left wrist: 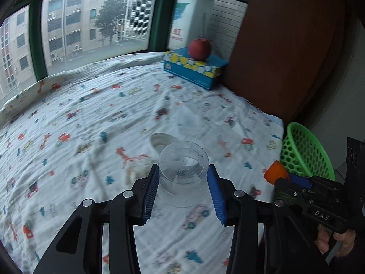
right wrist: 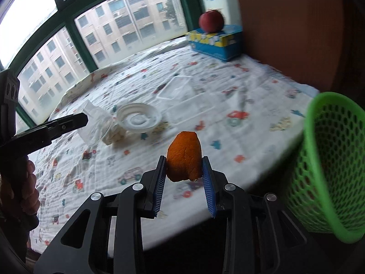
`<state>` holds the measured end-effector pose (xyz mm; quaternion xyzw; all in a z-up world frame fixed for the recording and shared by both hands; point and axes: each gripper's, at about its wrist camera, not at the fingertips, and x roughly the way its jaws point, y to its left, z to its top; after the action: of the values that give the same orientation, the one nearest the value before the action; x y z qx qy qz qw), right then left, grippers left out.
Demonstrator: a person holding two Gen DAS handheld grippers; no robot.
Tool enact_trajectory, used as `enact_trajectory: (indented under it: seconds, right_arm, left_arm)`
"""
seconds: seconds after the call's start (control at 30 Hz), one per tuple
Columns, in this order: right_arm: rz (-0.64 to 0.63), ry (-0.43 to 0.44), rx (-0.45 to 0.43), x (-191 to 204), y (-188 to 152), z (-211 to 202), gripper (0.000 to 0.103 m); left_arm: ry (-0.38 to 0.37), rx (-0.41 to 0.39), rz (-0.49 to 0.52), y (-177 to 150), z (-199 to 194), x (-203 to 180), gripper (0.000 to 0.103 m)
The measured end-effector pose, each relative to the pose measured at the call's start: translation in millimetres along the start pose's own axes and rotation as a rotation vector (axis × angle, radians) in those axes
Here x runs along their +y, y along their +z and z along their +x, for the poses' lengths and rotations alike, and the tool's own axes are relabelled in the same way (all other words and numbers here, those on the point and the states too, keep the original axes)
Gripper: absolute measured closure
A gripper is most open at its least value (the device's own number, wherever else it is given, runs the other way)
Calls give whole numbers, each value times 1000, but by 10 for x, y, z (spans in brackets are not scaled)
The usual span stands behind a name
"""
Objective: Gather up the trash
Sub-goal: 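Carry the cup and orange peel to the green wastebasket and open both tools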
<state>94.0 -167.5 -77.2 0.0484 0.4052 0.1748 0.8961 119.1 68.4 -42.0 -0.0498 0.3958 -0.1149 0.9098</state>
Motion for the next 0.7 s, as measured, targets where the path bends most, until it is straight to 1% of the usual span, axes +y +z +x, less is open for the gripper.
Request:
enact_trajectory:
  seconds: [0.13, 0.27, 0.4, 0.6, 0.7]
  right_arm:
    - [45, -46, -27, -299, -35, -197, 72]
    - [80, -92, -48, -596, -52, -365, 72]
    - [123, -153, -72, -932, -72, -543, 72]
    - [183, -236, -90, -1390, -109, -737, 71]
    - [208, -271, -94, -1578, -141, -806, 69]
  left_arm:
    - [-44, 1, 38, 36, 63, -315, 61]
    - [-104, 7, 65, 100, 142, -650, 61]
    - [-154, 18, 94, 182, 230, -970, 61]
    - [-209, 8, 165, 311, 279, -1436, 61]
    - [-232, 8, 198, 362, 304, -1671, 61]
